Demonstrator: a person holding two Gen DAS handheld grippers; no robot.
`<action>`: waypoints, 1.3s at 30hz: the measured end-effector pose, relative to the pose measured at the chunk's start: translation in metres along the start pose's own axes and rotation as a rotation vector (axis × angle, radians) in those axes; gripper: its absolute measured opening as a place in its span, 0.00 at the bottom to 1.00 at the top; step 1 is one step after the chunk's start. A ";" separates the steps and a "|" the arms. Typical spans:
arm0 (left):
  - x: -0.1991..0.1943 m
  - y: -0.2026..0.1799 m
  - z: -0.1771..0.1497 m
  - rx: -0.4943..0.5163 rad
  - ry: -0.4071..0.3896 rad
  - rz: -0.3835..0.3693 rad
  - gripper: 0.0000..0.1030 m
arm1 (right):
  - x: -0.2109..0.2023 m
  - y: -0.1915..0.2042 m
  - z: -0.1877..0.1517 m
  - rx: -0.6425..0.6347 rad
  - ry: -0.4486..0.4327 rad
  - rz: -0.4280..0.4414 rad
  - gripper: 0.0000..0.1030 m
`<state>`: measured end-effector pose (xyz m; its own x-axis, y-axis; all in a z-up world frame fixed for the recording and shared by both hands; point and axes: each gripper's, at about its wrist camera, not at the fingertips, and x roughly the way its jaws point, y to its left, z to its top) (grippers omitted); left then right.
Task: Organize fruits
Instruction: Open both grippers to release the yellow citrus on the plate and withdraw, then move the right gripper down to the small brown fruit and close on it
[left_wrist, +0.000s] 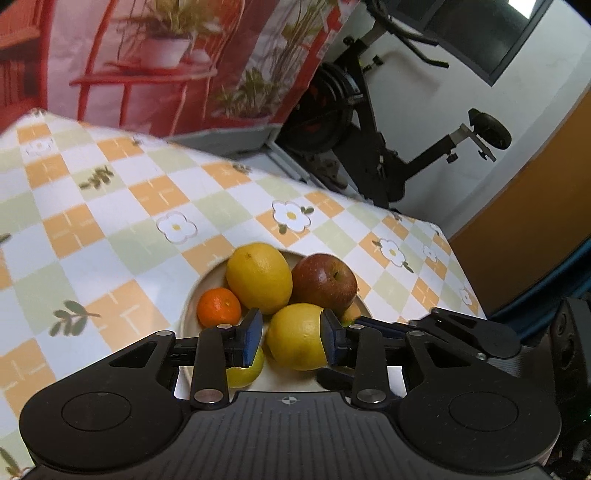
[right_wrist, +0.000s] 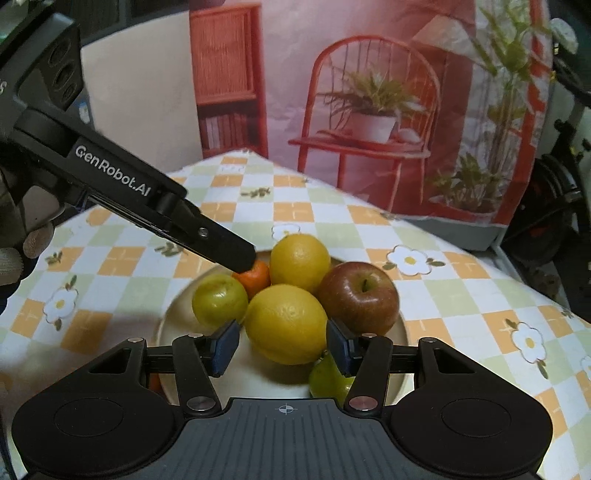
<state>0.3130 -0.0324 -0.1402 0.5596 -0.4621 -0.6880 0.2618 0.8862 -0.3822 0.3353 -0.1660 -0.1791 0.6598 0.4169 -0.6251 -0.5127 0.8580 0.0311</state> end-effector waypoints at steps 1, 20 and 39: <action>-0.006 -0.002 -0.002 0.013 -0.018 0.014 0.35 | -0.006 0.000 -0.002 0.012 -0.020 -0.006 0.47; -0.079 -0.014 -0.069 0.088 -0.205 0.235 0.35 | -0.088 0.021 -0.118 0.246 -0.284 -0.177 0.47; -0.091 -0.015 -0.106 0.077 -0.213 0.269 0.36 | -0.084 0.024 -0.134 0.226 -0.212 -0.041 0.46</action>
<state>0.1743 -0.0072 -0.1369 0.7663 -0.2012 -0.6102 0.1365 0.9790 -0.1514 0.1934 -0.2209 -0.2305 0.7896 0.4132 -0.4537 -0.3637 0.9106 0.1964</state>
